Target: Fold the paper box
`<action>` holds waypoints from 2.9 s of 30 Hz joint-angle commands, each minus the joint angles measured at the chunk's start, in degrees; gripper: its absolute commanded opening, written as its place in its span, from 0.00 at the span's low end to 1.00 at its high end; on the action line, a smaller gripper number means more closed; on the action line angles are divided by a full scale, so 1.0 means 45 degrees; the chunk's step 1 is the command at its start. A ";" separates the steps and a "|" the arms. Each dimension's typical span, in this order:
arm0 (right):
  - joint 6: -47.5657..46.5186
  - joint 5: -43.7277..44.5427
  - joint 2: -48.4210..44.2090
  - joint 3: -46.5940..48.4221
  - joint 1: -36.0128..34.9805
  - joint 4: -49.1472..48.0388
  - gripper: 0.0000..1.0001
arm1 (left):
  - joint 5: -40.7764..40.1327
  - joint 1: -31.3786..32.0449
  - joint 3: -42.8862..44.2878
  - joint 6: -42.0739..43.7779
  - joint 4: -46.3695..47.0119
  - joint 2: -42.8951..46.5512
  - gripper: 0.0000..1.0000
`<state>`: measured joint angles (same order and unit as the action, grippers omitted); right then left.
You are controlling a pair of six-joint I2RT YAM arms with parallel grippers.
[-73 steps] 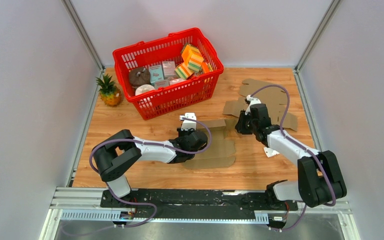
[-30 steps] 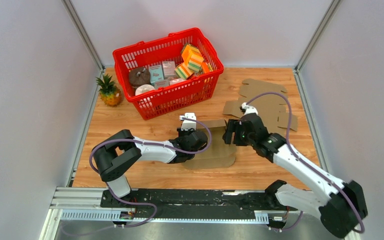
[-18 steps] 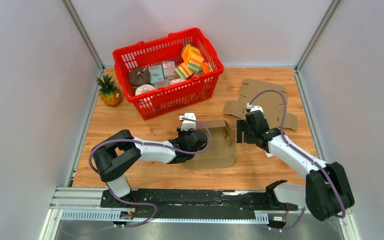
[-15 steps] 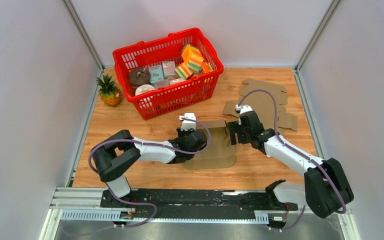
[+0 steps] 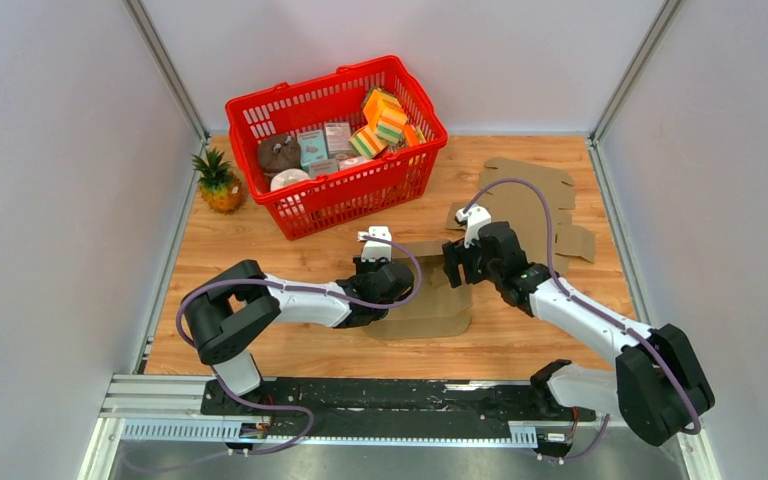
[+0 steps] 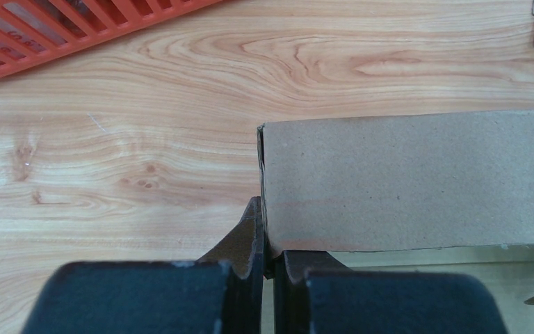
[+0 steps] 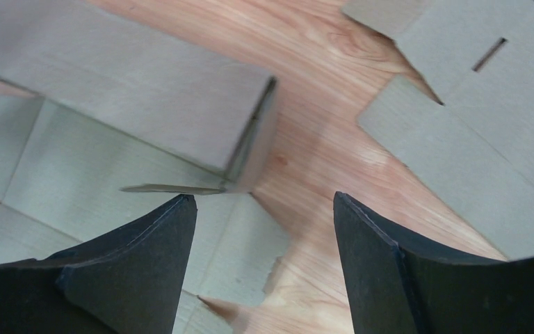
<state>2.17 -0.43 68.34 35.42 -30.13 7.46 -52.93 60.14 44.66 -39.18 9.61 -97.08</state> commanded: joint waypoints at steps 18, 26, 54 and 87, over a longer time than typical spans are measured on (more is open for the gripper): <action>0.1781 0.5031 0.1903 -0.1796 -0.1820 -0.7107 0.43 | 0.0238 0.0093 -0.0004 -0.0356 -0.0611 0.0362 0.00; 0.2757 0.6110 0.2821 -0.2169 -0.2230 -0.8787 0.41 | 0.0238 0.0132 -0.0043 -0.0395 -0.0572 0.0401 0.00; 0.7525 0.9204 0.0424 -0.0742 -0.4418 0.0699 0.80 | 0.0082 0.0171 -0.0726 -0.0649 0.0151 0.0772 0.00; 0.6567 -0.7483 0.0986 0.1231 0.3570 -0.2143 0.73 | 1.4865 -0.6351 -0.2465 -0.1116 -0.1285 0.7924 0.58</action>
<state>30.81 -31.77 72.88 42.02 -14.76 5.98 3.62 34.24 32.95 -42.11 -2.70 -56.84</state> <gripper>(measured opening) 0.762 0.624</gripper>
